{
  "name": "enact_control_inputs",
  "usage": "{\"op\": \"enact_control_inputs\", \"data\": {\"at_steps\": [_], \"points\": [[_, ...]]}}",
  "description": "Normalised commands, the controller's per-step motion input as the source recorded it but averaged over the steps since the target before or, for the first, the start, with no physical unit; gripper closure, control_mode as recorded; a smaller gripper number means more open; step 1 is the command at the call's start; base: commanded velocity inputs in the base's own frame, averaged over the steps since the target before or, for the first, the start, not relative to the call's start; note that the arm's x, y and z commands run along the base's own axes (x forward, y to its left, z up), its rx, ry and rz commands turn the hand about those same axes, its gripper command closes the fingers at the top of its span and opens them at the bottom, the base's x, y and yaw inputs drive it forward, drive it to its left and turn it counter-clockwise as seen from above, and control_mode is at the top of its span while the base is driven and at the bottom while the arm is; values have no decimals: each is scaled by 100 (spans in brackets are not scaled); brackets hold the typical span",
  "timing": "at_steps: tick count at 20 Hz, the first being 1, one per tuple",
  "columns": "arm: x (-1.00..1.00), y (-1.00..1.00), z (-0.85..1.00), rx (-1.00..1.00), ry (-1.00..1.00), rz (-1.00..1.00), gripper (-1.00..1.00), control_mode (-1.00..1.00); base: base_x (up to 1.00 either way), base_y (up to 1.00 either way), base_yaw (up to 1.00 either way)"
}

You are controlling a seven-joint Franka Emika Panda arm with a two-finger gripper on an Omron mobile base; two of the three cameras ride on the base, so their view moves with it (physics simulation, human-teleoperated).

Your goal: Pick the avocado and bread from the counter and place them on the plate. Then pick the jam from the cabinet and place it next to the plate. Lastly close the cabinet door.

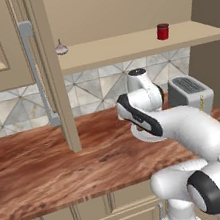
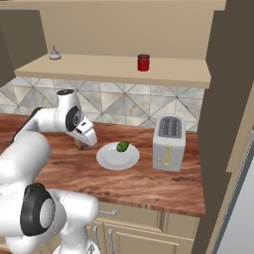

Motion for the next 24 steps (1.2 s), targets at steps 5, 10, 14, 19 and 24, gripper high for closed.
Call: {"op": "enact_control_inputs", "data": {"at_steps": [5,10,14,19,24], "points": [[36,-61,-11,-2,10,23,100,-100,0,0,0],[3,-71,-27,-9,1,25,100,-100,0,0,0],[1,-37,-47,-10,-5,22,100,-100,0,0,0],[0,-21,-29,0,-16,31,100,-100,0,0,0],[0,-11,-3,0,-19,45,100,-100,0,0,0]]}}
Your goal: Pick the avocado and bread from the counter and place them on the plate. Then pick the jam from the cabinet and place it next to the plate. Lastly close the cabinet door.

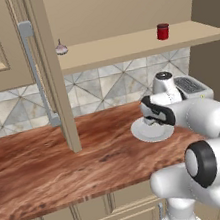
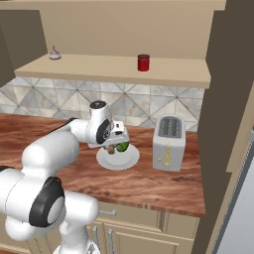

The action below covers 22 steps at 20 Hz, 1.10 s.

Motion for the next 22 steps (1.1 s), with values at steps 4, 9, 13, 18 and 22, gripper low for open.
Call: {"op": "enact_control_inputs", "data": {"at_steps": [4,9,13,18,22], "points": [[2,-4,-5,0,-5,45,100,-100,0,0,0],[3,-2,-13,-1,0,42,100,-100,0,0,0],[19,-8,-1,-2,0,34,100,-100,0,0,0],[26,-1,-6,-7,5,25,100,-100,0,0,0],[39,0,-28,-14,13,16,100,-100,0,0,0]]}}
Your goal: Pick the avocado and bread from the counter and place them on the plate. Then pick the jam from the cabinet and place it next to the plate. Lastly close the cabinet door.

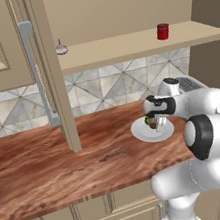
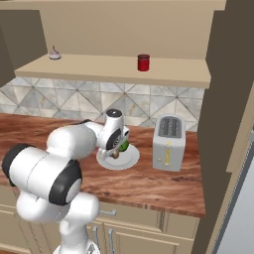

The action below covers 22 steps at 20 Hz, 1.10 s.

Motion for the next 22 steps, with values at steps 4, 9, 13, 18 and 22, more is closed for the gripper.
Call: {"op": "enact_control_inputs", "data": {"at_steps": [4,9,13,18,22], "points": [[12,0,-26,-8,6,12,100,-100,0,0,0],[0,-3,-15,-1,0,2,100,-100,0,0,0],[0,0,-11,0,-1,0,100,-100,0,0,0],[0,0,-11,0,-1,0,100,-100,0,0,0],[0,0,-18,-1,0,0,100,-100,0,0,0]]}}
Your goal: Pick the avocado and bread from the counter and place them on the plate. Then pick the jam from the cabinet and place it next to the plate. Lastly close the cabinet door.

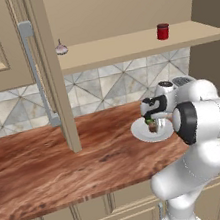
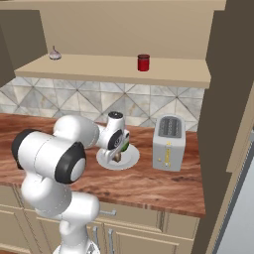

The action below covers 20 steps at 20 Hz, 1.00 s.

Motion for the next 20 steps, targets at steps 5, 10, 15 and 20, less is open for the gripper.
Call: {"op": "enact_control_inputs", "data": {"at_steps": [5,10,15,20], "points": [[0,0,-18,-3,0,0,100,-100,0,0,0],[0,0,-12,-3,-1,0,100,-100,0,0,0],[0,0,-6,-4,-2,0,100,-100,0,0,0],[0,0,-1,-6,-5,0,100,-100,0,0,0]]}}
